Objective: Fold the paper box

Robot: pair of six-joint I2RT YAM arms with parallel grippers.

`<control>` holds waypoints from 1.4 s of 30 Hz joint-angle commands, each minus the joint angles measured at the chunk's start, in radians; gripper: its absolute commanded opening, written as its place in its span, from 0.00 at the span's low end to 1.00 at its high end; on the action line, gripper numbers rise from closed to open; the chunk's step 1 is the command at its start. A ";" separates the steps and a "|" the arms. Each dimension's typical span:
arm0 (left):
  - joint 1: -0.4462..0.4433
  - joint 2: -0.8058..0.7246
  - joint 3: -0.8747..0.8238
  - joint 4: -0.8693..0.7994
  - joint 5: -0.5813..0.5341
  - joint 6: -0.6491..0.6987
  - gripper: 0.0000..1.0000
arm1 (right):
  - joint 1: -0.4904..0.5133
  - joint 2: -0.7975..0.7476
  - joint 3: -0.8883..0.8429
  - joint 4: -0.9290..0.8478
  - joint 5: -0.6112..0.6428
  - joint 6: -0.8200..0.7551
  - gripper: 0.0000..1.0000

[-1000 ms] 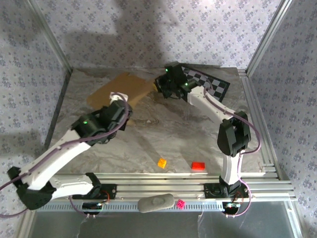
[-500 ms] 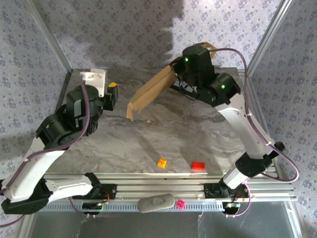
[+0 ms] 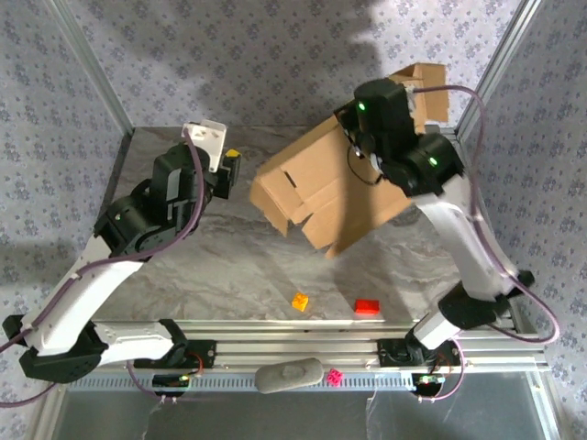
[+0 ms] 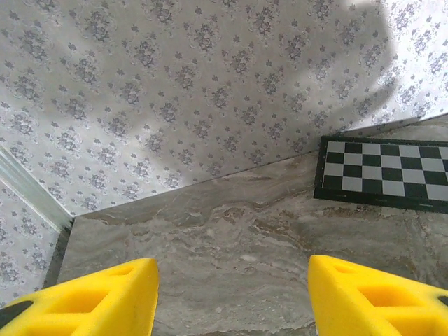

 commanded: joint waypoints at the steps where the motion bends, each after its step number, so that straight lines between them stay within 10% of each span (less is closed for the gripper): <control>1: 0.001 0.003 0.027 -0.042 0.009 -0.070 0.58 | -0.105 0.158 -0.087 0.196 -0.287 0.192 0.00; 9: 0.001 -0.047 -0.059 -0.138 0.054 -0.236 0.57 | -0.225 0.421 -0.259 0.789 -0.655 0.288 0.00; 16: 0.003 -0.084 -0.120 -0.187 0.072 -0.341 0.57 | -0.257 0.409 -0.505 1.237 -0.694 0.306 0.00; 30: 0.251 0.078 0.012 -0.240 0.368 -0.535 0.58 | -0.213 0.257 -0.831 1.497 -0.611 0.367 0.00; 42: 0.526 0.153 0.099 -0.205 0.771 -0.799 0.57 | -0.074 0.365 -0.672 1.471 -0.511 0.381 0.00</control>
